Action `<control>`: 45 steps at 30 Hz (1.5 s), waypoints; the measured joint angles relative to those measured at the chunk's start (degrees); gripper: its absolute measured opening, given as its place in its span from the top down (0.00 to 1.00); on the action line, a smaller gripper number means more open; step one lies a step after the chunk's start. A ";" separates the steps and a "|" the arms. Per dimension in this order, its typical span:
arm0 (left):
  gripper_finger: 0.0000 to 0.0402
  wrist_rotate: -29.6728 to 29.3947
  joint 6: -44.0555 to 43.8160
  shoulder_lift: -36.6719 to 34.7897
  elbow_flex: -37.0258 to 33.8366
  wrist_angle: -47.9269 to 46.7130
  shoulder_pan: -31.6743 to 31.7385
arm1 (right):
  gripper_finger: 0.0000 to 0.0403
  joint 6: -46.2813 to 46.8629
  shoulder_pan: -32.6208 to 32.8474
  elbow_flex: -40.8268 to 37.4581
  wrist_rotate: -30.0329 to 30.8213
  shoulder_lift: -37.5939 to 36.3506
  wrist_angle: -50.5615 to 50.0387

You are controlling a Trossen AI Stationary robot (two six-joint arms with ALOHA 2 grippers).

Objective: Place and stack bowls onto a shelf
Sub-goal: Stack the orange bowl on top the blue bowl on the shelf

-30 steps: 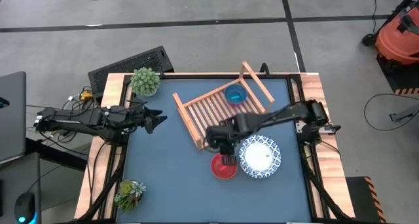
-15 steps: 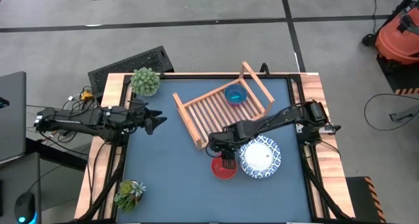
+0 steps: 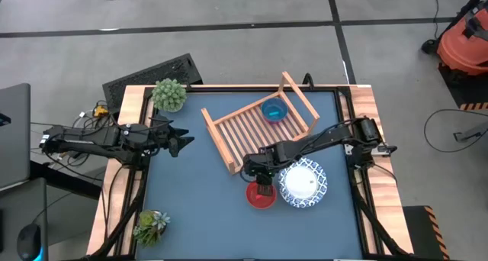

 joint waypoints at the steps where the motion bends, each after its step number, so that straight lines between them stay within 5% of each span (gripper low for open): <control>1: 0.32 0.00 -0.02 0.00 0.00 0.00 0.00 | 0.62 0.74 0.15 -0.66 0.00 0.00 0.28; 25: 0.32 -0.92 -0.42 0.00 0.00 0.11 -0.02 | 0.71 1.48 -0.08 -0.50 1.87 -0.48 -2.08; 40: 0.32 -1.36 -0.87 -0.02 0.00 0.11 -0.01 | 0.95 0.94 -0.08 -0.46 1.41 -0.15 -1.94; 45: 0.32 -1.36 -0.92 -0.02 0.00 0.11 -0.02 | 0.96 1.36 -0.08 -0.44 1.46 -0.57 -2.59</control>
